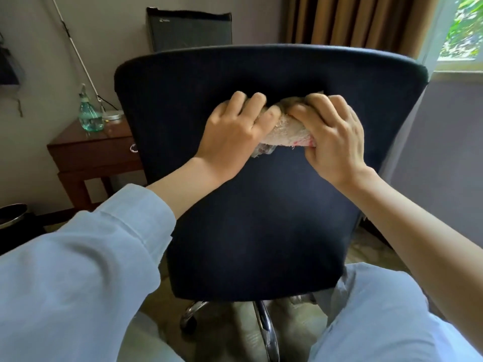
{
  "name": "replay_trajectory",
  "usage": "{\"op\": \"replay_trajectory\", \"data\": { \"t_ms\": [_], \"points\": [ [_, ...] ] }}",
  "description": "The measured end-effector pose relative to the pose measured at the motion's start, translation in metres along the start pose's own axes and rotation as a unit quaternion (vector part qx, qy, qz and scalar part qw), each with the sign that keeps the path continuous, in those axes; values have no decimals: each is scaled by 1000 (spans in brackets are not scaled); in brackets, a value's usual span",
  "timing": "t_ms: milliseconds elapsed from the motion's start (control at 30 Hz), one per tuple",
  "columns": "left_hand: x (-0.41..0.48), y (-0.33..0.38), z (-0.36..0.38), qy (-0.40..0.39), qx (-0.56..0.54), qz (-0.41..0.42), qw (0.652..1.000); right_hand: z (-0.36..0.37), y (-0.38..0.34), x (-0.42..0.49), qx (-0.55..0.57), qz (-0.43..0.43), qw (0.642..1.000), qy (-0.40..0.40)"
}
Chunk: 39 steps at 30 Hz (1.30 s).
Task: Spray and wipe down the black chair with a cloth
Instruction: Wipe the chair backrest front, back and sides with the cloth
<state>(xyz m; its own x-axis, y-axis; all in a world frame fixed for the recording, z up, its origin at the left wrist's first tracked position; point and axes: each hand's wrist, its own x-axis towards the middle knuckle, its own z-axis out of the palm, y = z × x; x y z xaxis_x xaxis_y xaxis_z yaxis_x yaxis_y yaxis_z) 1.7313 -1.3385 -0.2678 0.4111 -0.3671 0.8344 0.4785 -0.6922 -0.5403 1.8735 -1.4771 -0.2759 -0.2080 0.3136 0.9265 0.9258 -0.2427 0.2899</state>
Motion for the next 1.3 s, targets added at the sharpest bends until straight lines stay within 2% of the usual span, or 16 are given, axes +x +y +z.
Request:
{"op": "replay_trajectory", "data": {
  "t_ms": [200,333,433,633,733,967,1100,1233,1300],
  "points": [
    [28,38,12,14,-5,35,999,-12,24,-18,-24,68,997,-20],
    [47,65,13,-19,-24,28,999,-23,37,-30,-42,132,990,-39],
    [58,78,7,-45,-38,20,998,-36,45,-31,-41,156,987,-16],
    [55,59,-45,-6,-61,-32,998,-64,22,-12,-30,86,995,45],
    [41,32,-85,-32,-20,-54,998,-72,-7,7,1,53,997,55],
    [-9,-16,-126,-118,-48,-111,986,-68,-62,33,32,-34,999,-13],
    [-35,-21,-106,-146,-102,-129,975,-50,-72,23,30,-34,998,-48],
    [-58,-14,-84,-126,-206,-142,960,-32,-78,-6,68,5,996,-61],
    [-71,-5,-78,-119,-225,-147,956,-22,-83,-24,80,24,994,-67]
  ]
}}
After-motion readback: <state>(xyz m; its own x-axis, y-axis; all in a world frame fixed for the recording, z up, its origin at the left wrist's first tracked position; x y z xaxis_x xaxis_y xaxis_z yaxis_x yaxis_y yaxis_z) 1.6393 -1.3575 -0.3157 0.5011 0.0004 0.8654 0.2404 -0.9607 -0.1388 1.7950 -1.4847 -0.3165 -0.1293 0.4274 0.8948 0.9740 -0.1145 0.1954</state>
